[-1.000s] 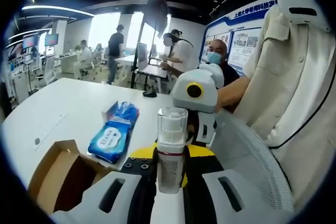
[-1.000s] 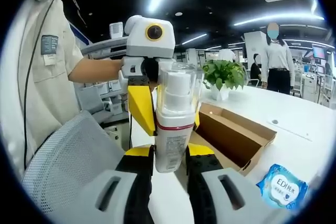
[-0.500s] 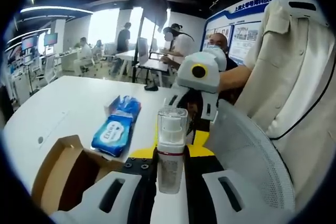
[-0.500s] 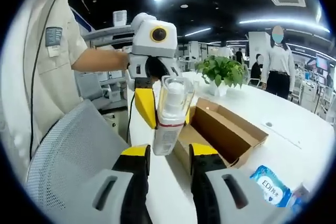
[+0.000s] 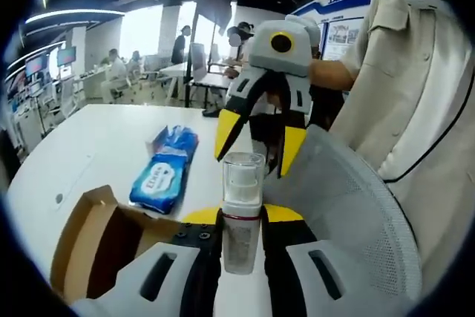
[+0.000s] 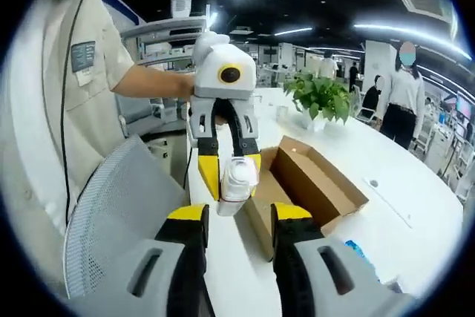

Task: Operate the shoe box by opening the lid, removing the specified soft item, and placing it in the target area until the item is outside and the box remains undamaged.

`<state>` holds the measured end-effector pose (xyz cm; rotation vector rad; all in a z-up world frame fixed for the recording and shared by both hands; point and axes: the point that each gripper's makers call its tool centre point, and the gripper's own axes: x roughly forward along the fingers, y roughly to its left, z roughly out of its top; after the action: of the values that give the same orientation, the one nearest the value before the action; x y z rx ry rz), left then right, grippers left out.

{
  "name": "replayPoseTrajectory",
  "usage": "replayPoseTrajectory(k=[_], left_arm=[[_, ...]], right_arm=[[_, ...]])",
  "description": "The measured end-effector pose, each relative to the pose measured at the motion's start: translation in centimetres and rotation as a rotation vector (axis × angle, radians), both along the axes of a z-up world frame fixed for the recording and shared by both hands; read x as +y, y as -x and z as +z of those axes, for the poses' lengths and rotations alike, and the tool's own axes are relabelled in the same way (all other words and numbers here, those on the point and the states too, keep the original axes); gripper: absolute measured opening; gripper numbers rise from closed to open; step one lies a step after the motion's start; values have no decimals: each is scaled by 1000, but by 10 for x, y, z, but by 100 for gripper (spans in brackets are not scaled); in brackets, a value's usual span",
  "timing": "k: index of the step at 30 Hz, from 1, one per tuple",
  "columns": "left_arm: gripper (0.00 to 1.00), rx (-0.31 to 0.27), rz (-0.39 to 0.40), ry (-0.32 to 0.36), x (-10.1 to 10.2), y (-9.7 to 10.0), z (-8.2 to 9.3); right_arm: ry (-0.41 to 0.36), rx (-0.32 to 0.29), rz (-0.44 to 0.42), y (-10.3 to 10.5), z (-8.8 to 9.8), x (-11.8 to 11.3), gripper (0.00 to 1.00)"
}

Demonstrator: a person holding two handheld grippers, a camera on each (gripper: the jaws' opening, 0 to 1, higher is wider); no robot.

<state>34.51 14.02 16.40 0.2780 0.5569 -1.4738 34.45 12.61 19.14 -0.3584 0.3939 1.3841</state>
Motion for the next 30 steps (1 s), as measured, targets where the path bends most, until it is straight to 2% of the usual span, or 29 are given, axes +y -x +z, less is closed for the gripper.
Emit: replayPoseTrajectory(k=[3, 5, 9, 23, 30], left_arm=[[18, -8, -7, -15, -1, 1, -3], [18, -13, -16, -26, -2, 2, -4], [18, -27, -31, -47, -3, 4, -8], [18, -48, -64, -84, -9, 9, -14], [18, -69, -73, -102, -14, 8, -18]], right_arm=[[39, 9, 18, 1, 2, 0, 31], [63, -13, 38, 1, 3, 0, 31], [121, -19, 59, -1, 1, 2, 31], [234, 1, 149, 4, -9, 11, 25], [273, 13, 150, 2, -15, 13, 22]])
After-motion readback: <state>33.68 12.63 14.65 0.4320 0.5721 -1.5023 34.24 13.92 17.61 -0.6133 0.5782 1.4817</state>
